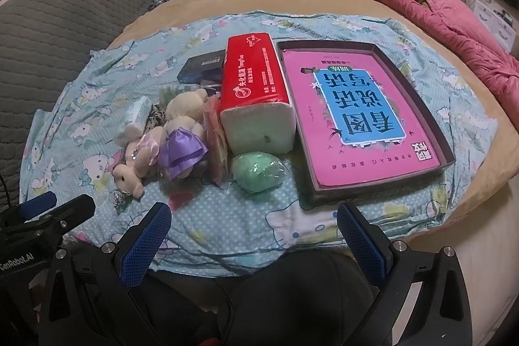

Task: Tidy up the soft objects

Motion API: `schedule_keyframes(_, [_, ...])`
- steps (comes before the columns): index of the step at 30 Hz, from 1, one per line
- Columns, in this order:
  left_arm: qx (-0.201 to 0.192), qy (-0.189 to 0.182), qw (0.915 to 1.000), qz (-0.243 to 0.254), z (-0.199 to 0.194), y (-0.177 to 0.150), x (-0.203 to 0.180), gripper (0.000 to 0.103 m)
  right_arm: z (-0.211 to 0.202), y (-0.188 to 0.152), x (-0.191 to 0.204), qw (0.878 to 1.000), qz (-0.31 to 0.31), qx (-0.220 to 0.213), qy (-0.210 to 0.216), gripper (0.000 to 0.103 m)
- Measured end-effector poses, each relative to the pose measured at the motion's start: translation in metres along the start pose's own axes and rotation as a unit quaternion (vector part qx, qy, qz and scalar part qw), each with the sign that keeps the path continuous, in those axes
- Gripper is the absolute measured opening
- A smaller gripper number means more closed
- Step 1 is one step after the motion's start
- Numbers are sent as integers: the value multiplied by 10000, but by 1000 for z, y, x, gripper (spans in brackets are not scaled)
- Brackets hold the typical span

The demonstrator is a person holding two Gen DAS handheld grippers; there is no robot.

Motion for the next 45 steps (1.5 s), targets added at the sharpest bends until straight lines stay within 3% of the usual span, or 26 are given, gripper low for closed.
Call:
schedule_keyframes(16, [152, -320, 9980, -520, 17, 20, 28, 102, 16, 9, 1, 9994, -233, 239, 72, 102])
schedule_keyframes(26, [364, -447, 9968, -559, 43, 41, 35, 101, 55, 15, 13, 9907, -1092, 771, -235, 102])
schedule_keyframes(30, [489, -486, 9956, -634, 57, 54, 40, 99, 70, 17, 17, 9820, -1619, 819, -515, 96])
schedule_keyframes(35, [605, -370, 9962, -507, 71, 77, 41, 92, 85, 15, 23, 9728, -2068, 888, -541, 91])
schedule_keyframes(37, [620, -400, 9961, -492, 76, 86, 40, 90, 91, 14, 23, 9706, -2153, 933, -536, 87])
schedule_keyframes(39, [675, -433, 9955, -503, 83, 95, 40, 86, 97, 12, 23, 9694, -2172, 1036, -485, 72])
schedule_keyframes(45, [937, -425, 9934, -511, 105, 107, 38, 76, 110, 12, 19, 9701, -2093, 1169, -378, 68])
Point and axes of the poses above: each gripper's, at about its wrist camera, not at the fingertips, and z roughly the way its jaws point, x to its left, y to its top, the point moved 6 cm from there along z, roughly the way its jaws point, and after that the axes turned 8 degrees about z, right-handed, at the moved point
